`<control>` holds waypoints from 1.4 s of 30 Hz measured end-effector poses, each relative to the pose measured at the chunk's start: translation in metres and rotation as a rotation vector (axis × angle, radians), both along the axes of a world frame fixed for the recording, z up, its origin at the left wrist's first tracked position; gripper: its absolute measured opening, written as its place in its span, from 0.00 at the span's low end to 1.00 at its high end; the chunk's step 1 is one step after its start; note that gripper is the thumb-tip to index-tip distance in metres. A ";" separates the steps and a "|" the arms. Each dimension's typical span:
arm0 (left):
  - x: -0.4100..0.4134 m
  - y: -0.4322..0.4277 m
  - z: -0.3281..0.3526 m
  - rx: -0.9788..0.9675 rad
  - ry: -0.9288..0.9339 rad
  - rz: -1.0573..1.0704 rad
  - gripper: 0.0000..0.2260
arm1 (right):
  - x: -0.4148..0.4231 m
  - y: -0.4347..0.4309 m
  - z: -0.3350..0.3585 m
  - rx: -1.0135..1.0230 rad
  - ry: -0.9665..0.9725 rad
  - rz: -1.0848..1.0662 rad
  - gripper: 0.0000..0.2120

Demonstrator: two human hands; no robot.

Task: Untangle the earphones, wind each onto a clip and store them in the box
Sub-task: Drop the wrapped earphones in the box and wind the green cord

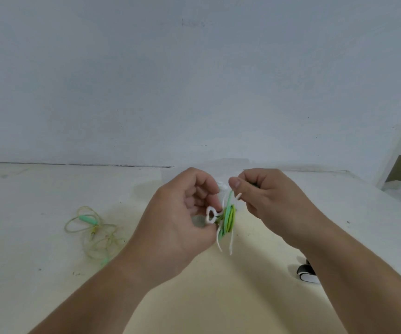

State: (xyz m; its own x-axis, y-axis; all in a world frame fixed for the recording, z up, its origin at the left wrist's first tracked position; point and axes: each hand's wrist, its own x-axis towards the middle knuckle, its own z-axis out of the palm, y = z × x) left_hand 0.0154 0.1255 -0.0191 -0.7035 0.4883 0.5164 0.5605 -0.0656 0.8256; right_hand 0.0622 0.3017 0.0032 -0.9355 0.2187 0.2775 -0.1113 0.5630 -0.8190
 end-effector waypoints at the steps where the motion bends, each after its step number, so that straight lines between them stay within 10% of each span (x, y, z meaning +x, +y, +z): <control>1: 0.001 0.001 0.001 0.015 -0.013 -0.026 0.18 | 0.001 -0.001 -0.001 -0.035 -0.040 0.035 0.19; 12: -0.001 -0.001 0.003 0.234 -0.152 0.132 0.17 | -0.005 -0.017 -0.020 -0.281 -0.216 0.338 0.17; 30: -0.021 -0.005 -0.011 -0.111 -0.075 0.411 0.02 | -0.001 -0.020 -0.008 -0.163 -0.113 0.200 0.13; 36: -0.016 -0.003 -0.013 -0.232 0.037 0.377 0.18 | 0.001 -0.021 -0.006 -0.324 -0.099 0.247 0.15; 42: -0.005 0.008 -0.013 -0.016 -0.402 0.157 0.15 | 0.000 -0.023 -0.005 -0.417 -0.097 0.276 0.16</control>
